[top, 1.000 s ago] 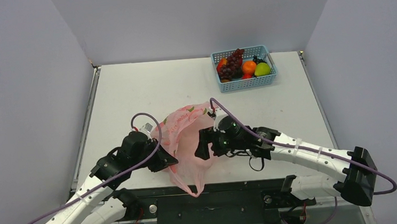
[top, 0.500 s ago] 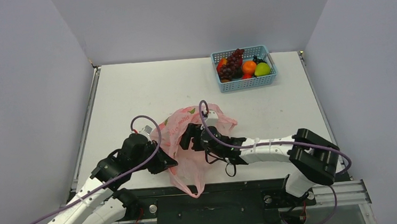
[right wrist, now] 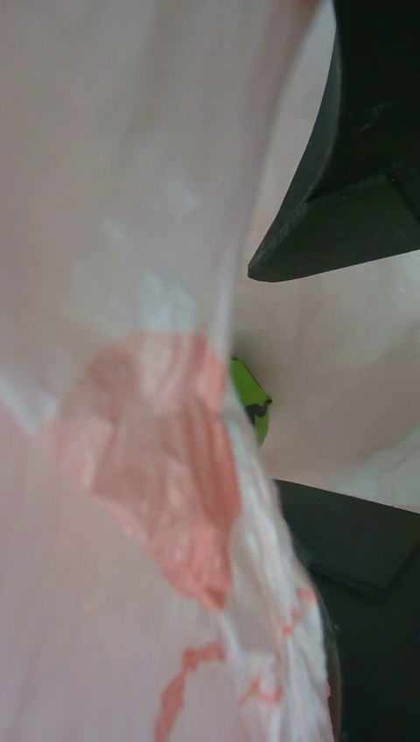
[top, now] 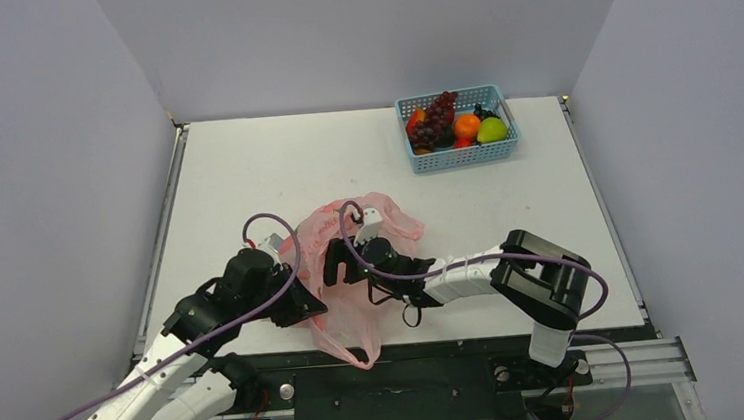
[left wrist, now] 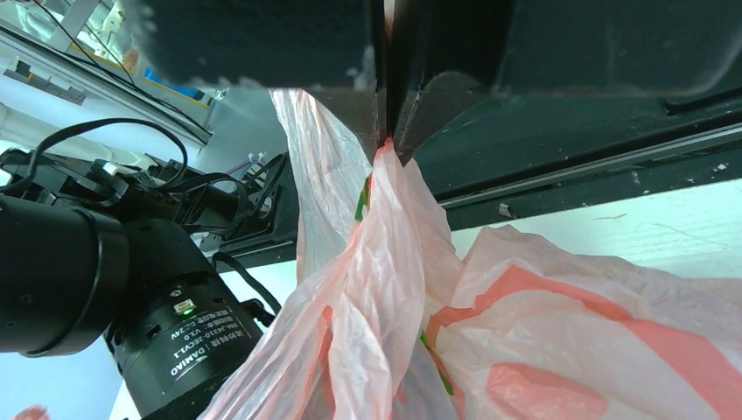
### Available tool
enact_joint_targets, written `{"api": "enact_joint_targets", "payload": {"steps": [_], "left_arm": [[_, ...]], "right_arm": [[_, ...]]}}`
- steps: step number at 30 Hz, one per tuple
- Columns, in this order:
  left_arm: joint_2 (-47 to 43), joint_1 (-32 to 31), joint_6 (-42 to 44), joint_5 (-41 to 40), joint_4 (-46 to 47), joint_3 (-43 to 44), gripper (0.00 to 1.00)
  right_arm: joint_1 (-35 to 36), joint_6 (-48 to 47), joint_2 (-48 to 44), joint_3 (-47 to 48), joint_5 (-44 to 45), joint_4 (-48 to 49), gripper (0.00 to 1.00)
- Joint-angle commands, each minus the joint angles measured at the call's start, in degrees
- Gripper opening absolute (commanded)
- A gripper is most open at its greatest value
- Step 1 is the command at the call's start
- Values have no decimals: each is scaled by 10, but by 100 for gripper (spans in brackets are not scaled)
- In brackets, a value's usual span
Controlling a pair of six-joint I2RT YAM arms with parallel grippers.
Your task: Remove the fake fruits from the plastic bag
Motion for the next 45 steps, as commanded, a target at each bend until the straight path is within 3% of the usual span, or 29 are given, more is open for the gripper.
{"api": "enact_joint_targets", "payload": {"steps": [1,10,15,20,32,36,45], "left_arm": [[1,2,27,-5,-14,32,0],[34,2,16,1,30,54,0],[105,0,17,12,69,138,0],[174,-23,42,-2,43,230,0],[-30,-25,-67,-23,15,-4,0],[-71,-25,-82,-37,1,-16,0],[-38,-26,-68,-30,22,-12,0]], "right_arm": [[5,-62,11,32,-26,58,80],[-14,-86,-3,23,-47,49,81],[-35,-61,-8,7,-50,71,82],[-56,-52,-3,4,-75,87,83],[-76,-71,2,1,-100,85,84],[-78,-98,12,8,-79,69,84],[-66,-158,25,29,-107,48,85]]}}
